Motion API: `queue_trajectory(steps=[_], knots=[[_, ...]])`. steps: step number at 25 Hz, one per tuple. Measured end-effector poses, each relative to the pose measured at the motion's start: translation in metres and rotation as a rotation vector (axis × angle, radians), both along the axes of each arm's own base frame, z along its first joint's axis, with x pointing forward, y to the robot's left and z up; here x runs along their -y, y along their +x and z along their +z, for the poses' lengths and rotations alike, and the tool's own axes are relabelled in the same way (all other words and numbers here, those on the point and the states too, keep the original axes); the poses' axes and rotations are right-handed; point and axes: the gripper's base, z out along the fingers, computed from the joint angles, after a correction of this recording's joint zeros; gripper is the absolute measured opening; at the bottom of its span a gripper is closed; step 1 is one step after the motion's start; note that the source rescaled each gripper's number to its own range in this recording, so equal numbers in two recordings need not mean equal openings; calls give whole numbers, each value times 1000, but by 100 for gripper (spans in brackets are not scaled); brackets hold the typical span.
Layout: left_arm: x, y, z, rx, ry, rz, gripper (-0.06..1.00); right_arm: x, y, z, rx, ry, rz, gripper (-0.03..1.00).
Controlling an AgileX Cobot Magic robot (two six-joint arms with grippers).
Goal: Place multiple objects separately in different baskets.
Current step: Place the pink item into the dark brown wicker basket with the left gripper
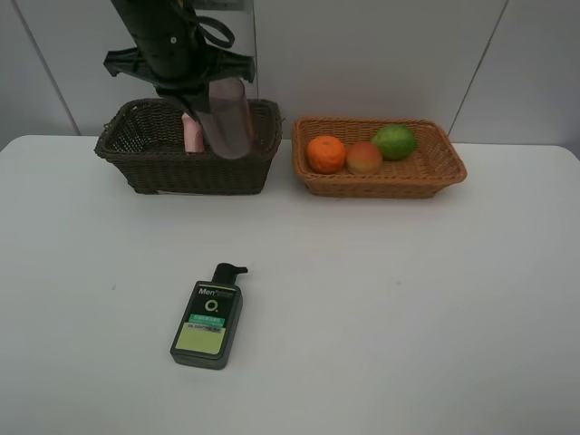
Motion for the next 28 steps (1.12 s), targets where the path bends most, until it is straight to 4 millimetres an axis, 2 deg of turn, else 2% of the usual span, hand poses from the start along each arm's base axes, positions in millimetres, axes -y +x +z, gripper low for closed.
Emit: queue_trajectory(steps=[5,8,12,18,23,28], knots=[[-16,18,6,119,16,-42,0,0,0,0,0,0,0,86],[-25,33,0,179,7,-39,0,0,0,0,0,0,0,86],[-33,54,-22,226,-11,-30,0,0,0,0,0,0,0,86],[-25,74,-68,228,-25,-56,0,0,0,0,0,0,0,86],[-21,80,-109,167,-19,-58,0,0,0,0,0,0,0,86],[-19,81,-124,137,-44,-40,1,0,0,0,0,0,0,86]])
